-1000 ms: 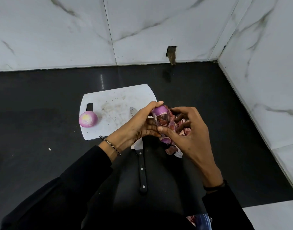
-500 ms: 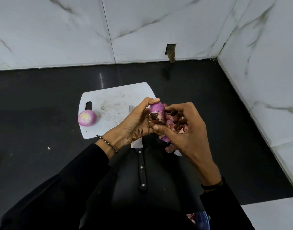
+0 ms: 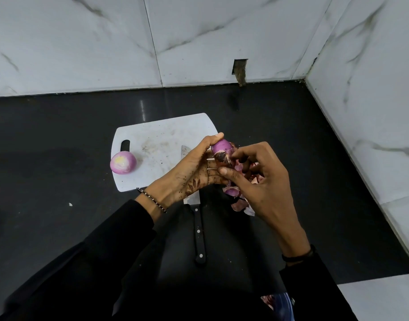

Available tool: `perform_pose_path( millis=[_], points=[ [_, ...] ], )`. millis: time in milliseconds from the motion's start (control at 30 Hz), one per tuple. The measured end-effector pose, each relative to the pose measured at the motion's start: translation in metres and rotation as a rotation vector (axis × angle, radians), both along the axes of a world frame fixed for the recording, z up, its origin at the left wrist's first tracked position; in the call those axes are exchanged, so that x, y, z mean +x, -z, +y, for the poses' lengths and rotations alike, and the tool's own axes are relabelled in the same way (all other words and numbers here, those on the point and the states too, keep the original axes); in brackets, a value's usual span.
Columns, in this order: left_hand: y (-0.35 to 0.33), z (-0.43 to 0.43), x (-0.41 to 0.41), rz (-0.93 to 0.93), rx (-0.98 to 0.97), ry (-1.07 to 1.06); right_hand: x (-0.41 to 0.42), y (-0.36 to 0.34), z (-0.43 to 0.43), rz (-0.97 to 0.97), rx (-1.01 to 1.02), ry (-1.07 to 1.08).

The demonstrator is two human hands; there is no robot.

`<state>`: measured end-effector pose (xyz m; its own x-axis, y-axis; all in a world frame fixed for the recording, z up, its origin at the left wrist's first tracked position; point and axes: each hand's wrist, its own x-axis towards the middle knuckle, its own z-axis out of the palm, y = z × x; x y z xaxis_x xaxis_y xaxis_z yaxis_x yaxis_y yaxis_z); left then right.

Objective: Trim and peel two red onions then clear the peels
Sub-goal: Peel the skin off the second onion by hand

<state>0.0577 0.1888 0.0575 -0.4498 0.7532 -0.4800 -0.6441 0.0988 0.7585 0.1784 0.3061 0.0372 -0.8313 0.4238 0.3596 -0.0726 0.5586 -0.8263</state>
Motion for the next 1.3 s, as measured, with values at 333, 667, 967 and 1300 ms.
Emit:
perform_pose_path(
  millis=[333, 667, 967, 1300],
  points=[
    [-0.002, 0.003, -0.001, 0.323, -0.226, -0.015, 0.003, -0.003, 0.006, -0.015, -0.040, 0.008],
    [-0.005, 0.003, 0.003, 0.570, -0.275, -0.051, 0.000, -0.007, 0.007, -0.019, 0.072, 0.013],
    [-0.004, 0.003, 0.001, 0.520, -0.251, -0.050, -0.004, -0.005, 0.001, -0.020, -0.009, 0.081],
    [0.000, 0.002, 0.002, 0.467, -0.251, -0.039, -0.006, -0.002, 0.000, -0.037, 0.086, 0.063]
  ],
)
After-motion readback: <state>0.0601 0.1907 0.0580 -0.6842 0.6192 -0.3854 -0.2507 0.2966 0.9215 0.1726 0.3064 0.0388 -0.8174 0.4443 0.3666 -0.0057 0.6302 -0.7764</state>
